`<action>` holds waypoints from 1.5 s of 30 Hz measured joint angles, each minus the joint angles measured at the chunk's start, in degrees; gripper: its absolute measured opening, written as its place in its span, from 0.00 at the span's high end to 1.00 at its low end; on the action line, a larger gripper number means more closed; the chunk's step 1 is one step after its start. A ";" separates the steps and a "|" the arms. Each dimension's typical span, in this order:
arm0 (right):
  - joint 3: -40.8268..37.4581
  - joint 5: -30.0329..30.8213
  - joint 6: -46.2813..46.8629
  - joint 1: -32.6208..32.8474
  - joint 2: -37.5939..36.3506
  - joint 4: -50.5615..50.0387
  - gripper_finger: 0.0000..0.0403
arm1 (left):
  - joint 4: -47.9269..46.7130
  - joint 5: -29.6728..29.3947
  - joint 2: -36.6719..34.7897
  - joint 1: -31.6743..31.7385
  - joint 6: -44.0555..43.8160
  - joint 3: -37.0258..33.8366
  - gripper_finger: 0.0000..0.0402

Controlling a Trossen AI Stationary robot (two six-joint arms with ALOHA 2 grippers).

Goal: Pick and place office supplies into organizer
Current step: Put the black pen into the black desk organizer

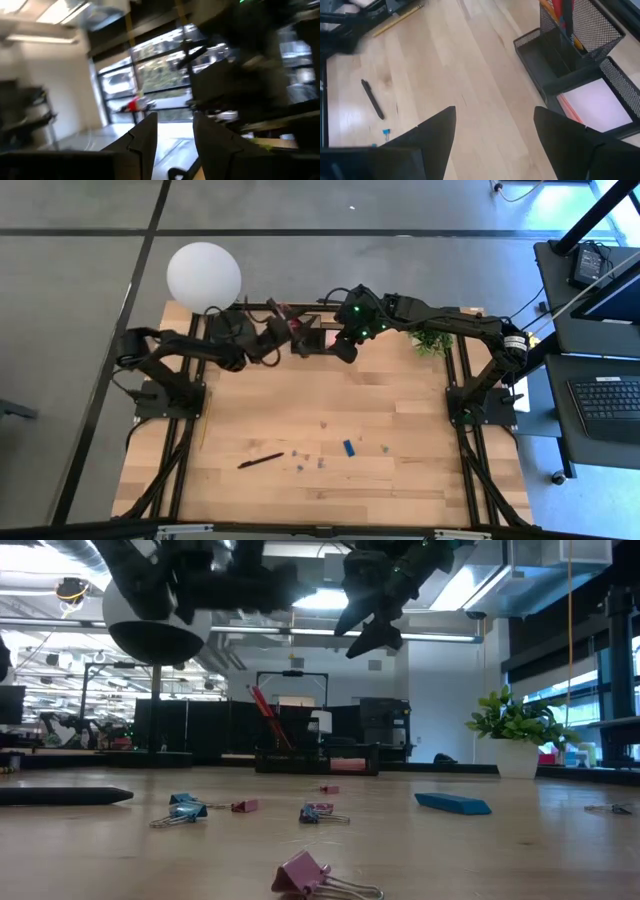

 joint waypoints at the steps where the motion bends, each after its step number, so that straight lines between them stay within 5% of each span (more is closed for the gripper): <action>1: 0.00 0.00 -0.06 0.00 0.00 -0.08 0.33 | -2.06 0.90 -1.60 -0.82 0.88 0.00 0.70; 11: 0.00 -0.04 -1.72 0.00 0.00 -1.57 0.33 | -42.35 6.47 -20.74 -8.47 -1.61 0.00 0.70; 16: 0.02 -0.04 -3.68 0.00 0.00 -1.75 0.33 | -58.15 10.06 -27.92 -17.33 -2.69 0.00 0.70; 25: 0.02 -0.11 -7.39 0.00 0.00 -1.75 0.33 | -82.23 0.79 -29.95 -35.68 -29.86 0.02 0.70; 32: 0.02 -0.07 -9.45 -0.07 0.00 -1.68 0.33 | -87.21 6.04 -24.46 -43.50 -52.68 0.02 0.70; 45: 0.09 -0.04 -10.46 -0.07 0.00 0.59 0.33 | -80.57 26.11 -12.06 -43.13 -78.55 0.02 0.57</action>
